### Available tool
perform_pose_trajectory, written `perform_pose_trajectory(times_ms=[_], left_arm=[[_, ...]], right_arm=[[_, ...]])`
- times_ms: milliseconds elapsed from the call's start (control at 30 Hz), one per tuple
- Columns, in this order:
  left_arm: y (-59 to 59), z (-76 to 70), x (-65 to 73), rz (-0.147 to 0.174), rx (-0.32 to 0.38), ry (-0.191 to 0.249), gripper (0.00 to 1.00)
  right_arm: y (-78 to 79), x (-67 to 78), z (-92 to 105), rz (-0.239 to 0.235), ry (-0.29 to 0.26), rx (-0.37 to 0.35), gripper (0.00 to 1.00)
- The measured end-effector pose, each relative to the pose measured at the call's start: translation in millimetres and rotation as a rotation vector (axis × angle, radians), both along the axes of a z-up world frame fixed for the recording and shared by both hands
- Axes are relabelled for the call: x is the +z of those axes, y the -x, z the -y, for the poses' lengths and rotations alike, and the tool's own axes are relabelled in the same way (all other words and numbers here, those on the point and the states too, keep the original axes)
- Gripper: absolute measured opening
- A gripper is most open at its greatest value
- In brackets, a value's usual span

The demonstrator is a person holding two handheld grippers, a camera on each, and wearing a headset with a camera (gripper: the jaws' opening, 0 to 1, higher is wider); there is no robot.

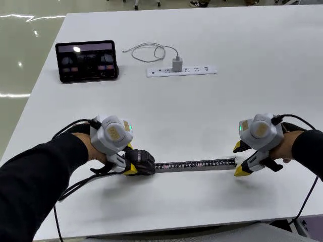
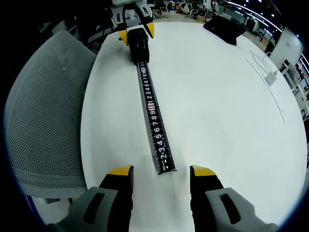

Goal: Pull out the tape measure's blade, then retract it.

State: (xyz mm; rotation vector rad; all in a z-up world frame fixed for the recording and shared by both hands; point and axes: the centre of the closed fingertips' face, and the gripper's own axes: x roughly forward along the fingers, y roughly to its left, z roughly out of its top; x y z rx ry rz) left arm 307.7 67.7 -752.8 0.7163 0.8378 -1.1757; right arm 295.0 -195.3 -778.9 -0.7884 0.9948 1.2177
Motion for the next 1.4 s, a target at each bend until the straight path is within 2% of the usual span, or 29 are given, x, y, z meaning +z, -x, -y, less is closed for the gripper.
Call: perform_pose_trajectory(times_ms=[167, 233, 333, 400, 467, 567, 600, 633, 667, 700, 733, 900, 967, 1000, 1100, 1167, 1300, 1333, 1367, 1400], left_arm=[[-0.7, -4.2, 1.2, 0.007, 0.042, 0.014, 0.57], [2.5, -6.0, 0.9, -0.006, 0.052, 0.017, 0.59], [4.0, -8.2, 0.2, -0.011, 0.072, 0.023, 0.63], [4.3, -9.5, 1.2, -0.010, 0.105, 0.042, 0.72], [5.1, -11.5, 1.9, -0.021, 0.136, 0.060, 0.81], [2.2, -19.2, 3.2, -0.003, 0.172, 0.071, 0.87], [-1.7, -22.7, 5.6, 0.016, 0.204, 0.084, 0.88], [-7.2, -24.7, 8.2, 0.050, 0.219, 0.095, 0.91], [-9.6, -25.2, 11.3, 0.064, 0.244, 0.123, 1.00], [-8.2, -28.2, 13.1, 0.051, 0.255, 0.126, 0.99], [-8.4, -28.3, 15.9, 0.047, 0.279, 0.151, 1.00], [-10.9, -34.5, 19.7, 0.043, 0.346, 0.209, 1.00], [-8.2, -35.5, 22.1, 0.045, 0.381, 0.229, 1.00], [-5.1, -37.9, 23.7, 0.039, 0.404, 0.232, 1.00], [-0.9, -44.0, 22.7, 0.054, 0.433, 0.243, 1.00], [2.0, -48.2, 23.0, 0.063, 0.455, 0.260, 1.00], [0.9, -61.6, 32.8, 0.112, 0.523, 0.313, 1.00], [-3.9, -69.4, 38.4, 0.163, 0.550, 0.330, 1.00], [-3.5, -75.7, 40.8, 0.191, 0.556, 0.326, 1.00], [0.5, -80.1, 41.2, 0.183, 0.561, 0.331, 1.00]], right_arm=[[2.8, -2.5, 1.2, -0.003, -0.001, 0.006, 0.45], [3.3, -1.6, 0.6, 0.001, -0.006, 0.008, 0.46], [-2.2, 2.7, -1.9, 0.035, -0.039, -0.008, 0.51], [-7.6, 7.8, -3.8, 0.062, -0.066, -0.044, 0.55], [-8.5, 11.1, -5.4, 0.069, -0.084, -0.066, 0.60], [-7.4, 9.7, -1.9, 0.077, -0.084, -0.077, 0.62], [-9.0, 10.0, -0.6, 0.087, -0.084, -0.099, 0.63], [-9.7, 11.8, -2.6, 0.093, -0.099, -0.111, 0.65], [-10.1, 14.6, -4.1, 0.093, -0.116, -0.138, 0.67], [-11.0, 13.7, -4.2, 0.090, -0.127, -0.155, 0.69], [-11.9, 14.9, -5.4, 0.091, -0.142, -0.170, 0.72], [-9.5, 22.1, -6.3, 0.100, -0.165, -0.202, 0.76], [-8.5, 23.8, -6.2, 0.103, -0.183, -0.220, 0.79], [-7.3, 26.0, -7.3, 0.099, -0.211, -0.254, 0.81], [-2.9, 29.6, -4.6, 0.100, -0.236, -0.293, 0.86], [0.4, 31.8, -2.3, 0.117, -0.247, -0.312, 0.88], [9.3, 34.7, 2.0, 0.146, -0.280, -0.337, 0.91], [12.1, 34.8, 4.7, 0.152, -0.286, -0.345, 0.92], [13.6, 35.1, 6.5, 0.158, -0.290, -0.349, 0.92], [16.2, 35.0, 8.7, 0.163, -0.294, -0.354, 0.92]])
